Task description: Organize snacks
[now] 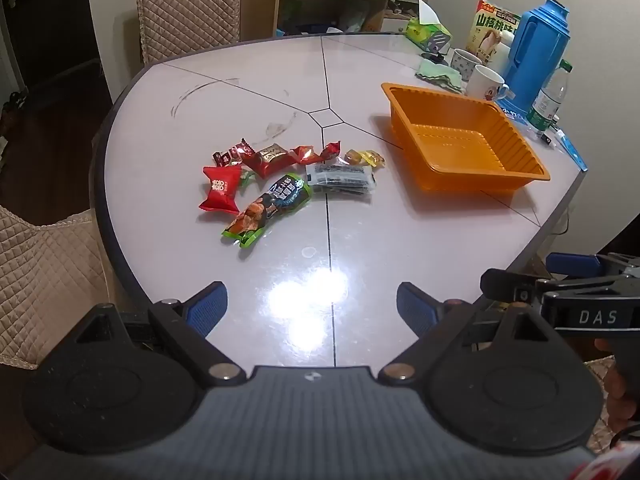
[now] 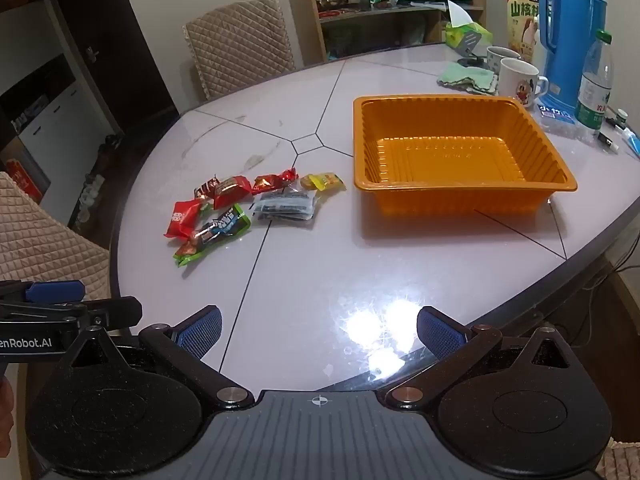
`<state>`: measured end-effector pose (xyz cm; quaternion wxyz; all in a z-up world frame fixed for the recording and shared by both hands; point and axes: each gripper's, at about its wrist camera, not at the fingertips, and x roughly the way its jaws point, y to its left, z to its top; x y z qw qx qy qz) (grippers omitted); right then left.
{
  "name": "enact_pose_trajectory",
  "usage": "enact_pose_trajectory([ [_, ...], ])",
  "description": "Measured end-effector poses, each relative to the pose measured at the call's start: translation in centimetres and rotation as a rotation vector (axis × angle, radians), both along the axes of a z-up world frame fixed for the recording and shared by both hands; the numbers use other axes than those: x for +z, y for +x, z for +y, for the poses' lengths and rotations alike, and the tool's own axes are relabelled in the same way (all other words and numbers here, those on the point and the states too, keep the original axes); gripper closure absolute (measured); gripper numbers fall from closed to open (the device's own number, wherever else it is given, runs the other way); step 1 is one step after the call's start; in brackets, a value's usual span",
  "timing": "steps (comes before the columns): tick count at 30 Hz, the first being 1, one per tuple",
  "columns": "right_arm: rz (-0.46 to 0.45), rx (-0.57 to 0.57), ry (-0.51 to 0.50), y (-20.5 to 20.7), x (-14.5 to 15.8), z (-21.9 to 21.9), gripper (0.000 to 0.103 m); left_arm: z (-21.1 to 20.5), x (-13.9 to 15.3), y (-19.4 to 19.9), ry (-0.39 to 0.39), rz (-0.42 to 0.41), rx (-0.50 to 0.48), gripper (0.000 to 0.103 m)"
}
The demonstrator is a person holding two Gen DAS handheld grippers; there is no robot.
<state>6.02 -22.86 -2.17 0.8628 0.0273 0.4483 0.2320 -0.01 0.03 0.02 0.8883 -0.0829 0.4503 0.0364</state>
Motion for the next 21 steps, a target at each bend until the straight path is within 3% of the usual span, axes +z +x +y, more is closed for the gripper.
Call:
enact_pose_trajectory([
  [21, -0.004, 0.001, -0.006, 0.45, 0.32, 0.28, 0.0, 0.0, -0.01, 0.01, 0.0, 0.004, 0.0, 0.012],
])
